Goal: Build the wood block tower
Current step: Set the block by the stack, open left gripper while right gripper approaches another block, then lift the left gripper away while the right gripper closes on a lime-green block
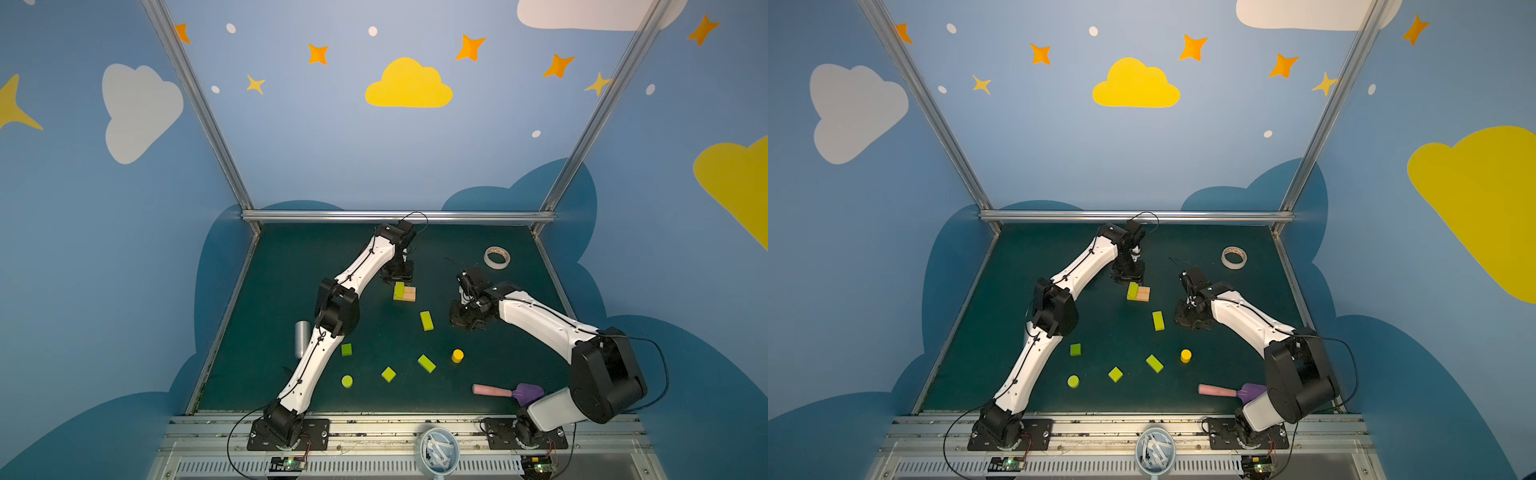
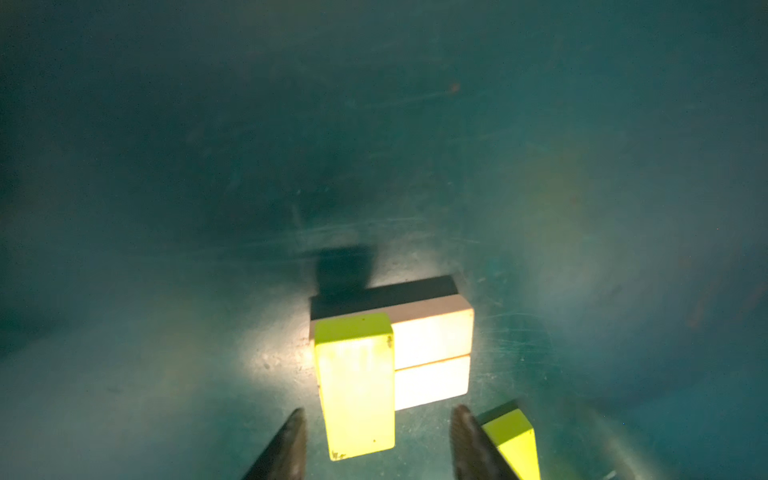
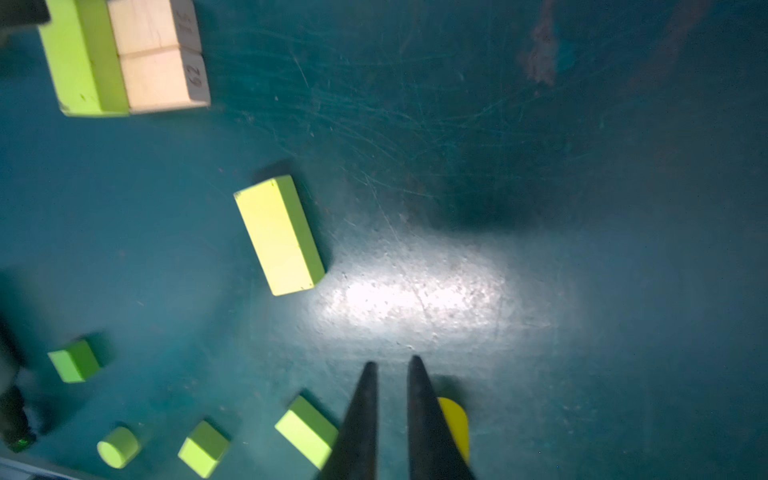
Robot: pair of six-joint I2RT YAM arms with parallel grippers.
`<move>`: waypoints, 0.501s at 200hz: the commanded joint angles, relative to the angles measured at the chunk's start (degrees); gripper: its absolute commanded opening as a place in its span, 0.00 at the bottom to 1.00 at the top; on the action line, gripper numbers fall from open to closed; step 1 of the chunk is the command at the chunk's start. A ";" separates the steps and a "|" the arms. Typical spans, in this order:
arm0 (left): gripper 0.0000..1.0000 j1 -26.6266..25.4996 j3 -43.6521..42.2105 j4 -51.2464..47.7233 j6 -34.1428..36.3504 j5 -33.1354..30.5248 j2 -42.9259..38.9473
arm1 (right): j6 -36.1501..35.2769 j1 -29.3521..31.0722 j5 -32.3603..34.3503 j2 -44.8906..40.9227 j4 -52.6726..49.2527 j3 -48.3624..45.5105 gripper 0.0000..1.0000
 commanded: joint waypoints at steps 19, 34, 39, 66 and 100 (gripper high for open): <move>0.65 1.79 0.63 -0.99 1.29 3.51 -4.73 | -0.92 2.17 0.69 3.47 -1.46 4.94 0.44; 0.64 3.26 0.45 -0.67 1.38 6.80 -5.90 | -1.37 3.31 0.86 5.46 -2.18 6.87 0.51; 0.64 3.64 0.40 -0.80 1.38 7.96 -6.33 | -1.48 3.74 0.95 6.17 -2.44 7.61 0.53; 0.61 6.01 -3.21 1.37 1.77 11.34 -10.86 | -2.11 5.65 1.57 9.67 -3.57 10.92 0.59; 0.61 8.22 -16.19 9.35 2.22 14.41 -21.41 | -2.15 6.38 0.83 13.05 -4.36 13.45 0.60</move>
